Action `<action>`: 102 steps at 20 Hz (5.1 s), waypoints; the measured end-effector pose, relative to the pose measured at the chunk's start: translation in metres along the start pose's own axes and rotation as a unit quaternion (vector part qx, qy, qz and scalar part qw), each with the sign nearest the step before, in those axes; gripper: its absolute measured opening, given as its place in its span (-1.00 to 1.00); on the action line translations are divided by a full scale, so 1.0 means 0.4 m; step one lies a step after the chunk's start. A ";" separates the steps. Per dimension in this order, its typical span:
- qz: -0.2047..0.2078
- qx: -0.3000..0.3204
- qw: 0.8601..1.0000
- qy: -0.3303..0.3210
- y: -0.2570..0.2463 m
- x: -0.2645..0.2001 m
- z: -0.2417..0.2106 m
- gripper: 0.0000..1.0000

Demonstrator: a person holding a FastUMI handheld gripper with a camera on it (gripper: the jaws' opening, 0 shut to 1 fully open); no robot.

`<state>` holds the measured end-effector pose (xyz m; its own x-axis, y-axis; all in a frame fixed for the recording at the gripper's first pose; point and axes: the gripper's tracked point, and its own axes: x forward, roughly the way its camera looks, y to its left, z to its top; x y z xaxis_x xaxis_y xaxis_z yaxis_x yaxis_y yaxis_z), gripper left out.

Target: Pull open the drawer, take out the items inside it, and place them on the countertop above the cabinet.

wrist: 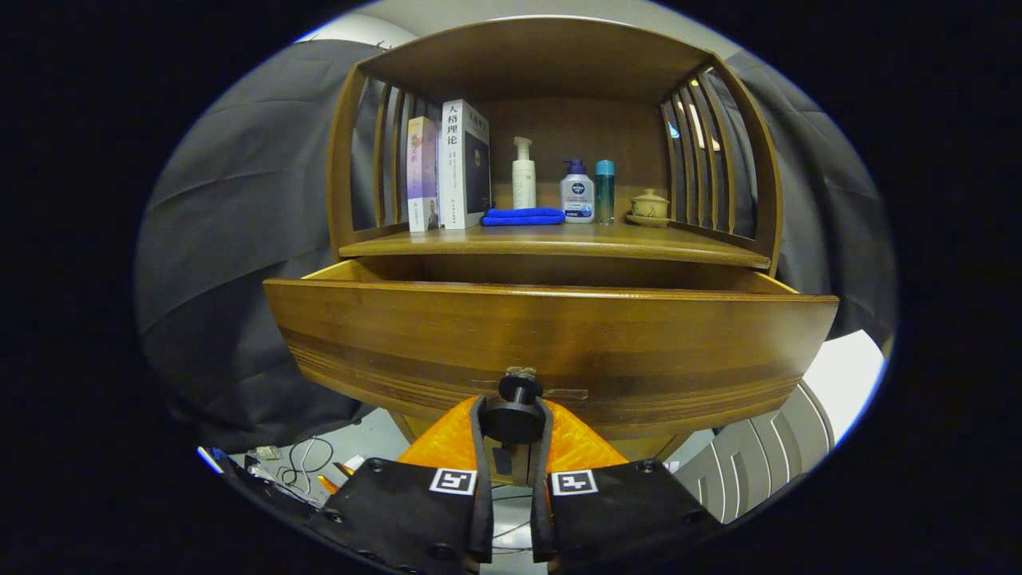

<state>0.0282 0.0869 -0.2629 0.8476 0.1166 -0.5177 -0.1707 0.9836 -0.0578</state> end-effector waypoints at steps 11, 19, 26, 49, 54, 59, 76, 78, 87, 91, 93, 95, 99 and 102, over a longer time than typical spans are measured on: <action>0.025 -0.017 1.000 0.004 0.024 -0.142 -0.085 -0.60; 0.040 -0.021 0.999 -0.020 0.032 -0.175 -0.085 -0.25; 0.048 -0.076 0.985 -0.148 0.036 -0.244 0.140 0.94; 0.148 -0.088 0.970 0.172 0.014 0.128 0.295 0.92; 0.166 -0.142 0.929 0.297 0.042 0.184 0.152 0.93; 0.128 -0.208 0.905 0.349 -0.012 0.236 0.079 0.97; 0.161 -0.275 0.861 0.397 -0.027 0.191 0.016 -0.48; 0.156 -0.285 0.873 0.364 -0.024 0.200 0.041 -0.75; 0.179 -0.277 0.897 0.295 0.005 0.138 0.175 -0.75; 0.179 -0.262 0.913 0.257 0.004 0.124 0.277 -0.75; 0.165 -0.250 0.925 0.234 -0.009 0.136 0.339 -0.74; 0.147 -0.229 0.938 0.214 -0.024 0.158 0.391 -0.72; 0.110 -0.228 0.945 0.206 -0.053 0.220 0.453 -0.72; 0.076 -0.226 0.950 0.199 -0.062 0.288 0.482 -0.72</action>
<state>0.2271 0.1025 -0.1565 0.5540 0.1023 -0.8262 -0.5505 0.7895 -0.2714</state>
